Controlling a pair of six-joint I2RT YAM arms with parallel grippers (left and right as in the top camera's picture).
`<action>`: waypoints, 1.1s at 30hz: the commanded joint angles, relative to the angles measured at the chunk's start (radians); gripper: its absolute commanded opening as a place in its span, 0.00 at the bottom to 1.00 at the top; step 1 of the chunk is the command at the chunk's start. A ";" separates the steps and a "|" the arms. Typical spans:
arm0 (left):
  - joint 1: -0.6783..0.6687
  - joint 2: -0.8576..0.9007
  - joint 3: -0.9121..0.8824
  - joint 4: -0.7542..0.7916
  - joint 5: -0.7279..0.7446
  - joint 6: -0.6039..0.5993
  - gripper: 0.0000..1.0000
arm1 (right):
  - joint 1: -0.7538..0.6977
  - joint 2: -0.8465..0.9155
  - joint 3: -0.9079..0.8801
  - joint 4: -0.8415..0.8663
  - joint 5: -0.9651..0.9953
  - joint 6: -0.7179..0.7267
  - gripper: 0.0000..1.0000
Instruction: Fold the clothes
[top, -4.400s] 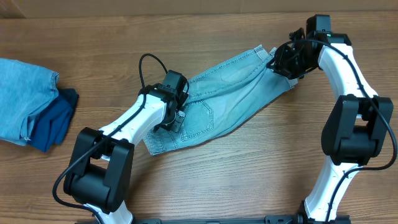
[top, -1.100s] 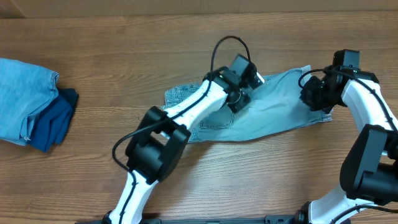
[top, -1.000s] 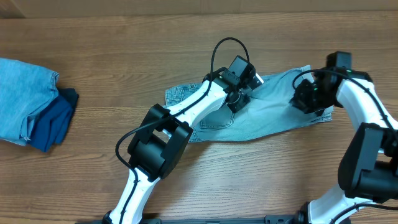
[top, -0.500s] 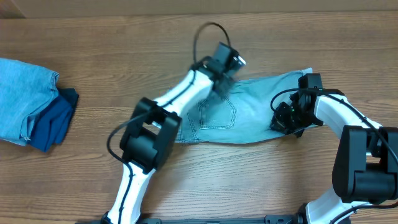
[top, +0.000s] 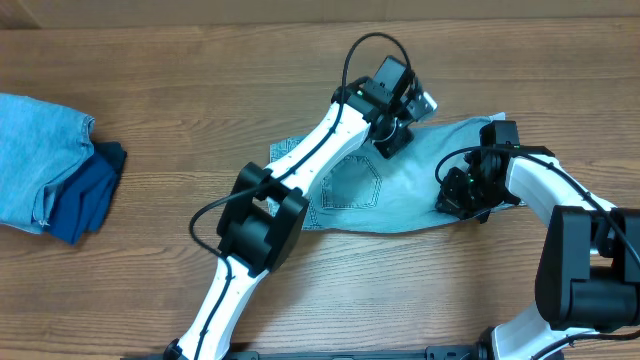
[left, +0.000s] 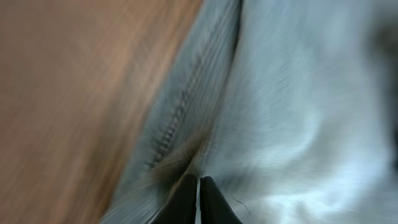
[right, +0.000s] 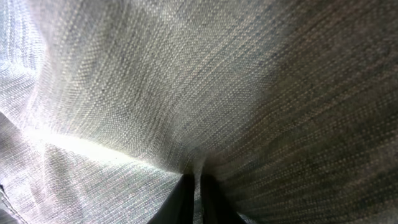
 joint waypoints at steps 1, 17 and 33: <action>0.005 0.107 0.001 0.008 0.055 0.007 0.05 | -0.005 -0.007 -0.029 -0.024 0.077 -0.010 0.09; 0.168 0.074 0.348 -0.090 -0.102 -0.169 0.06 | -0.004 -0.175 -0.016 -0.006 0.047 -0.074 0.24; -0.064 0.069 -0.021 0.151 0.003 -0.045 0.04 | -0.224 -0.151 -0.008 0.061 0.193 0.119 0.04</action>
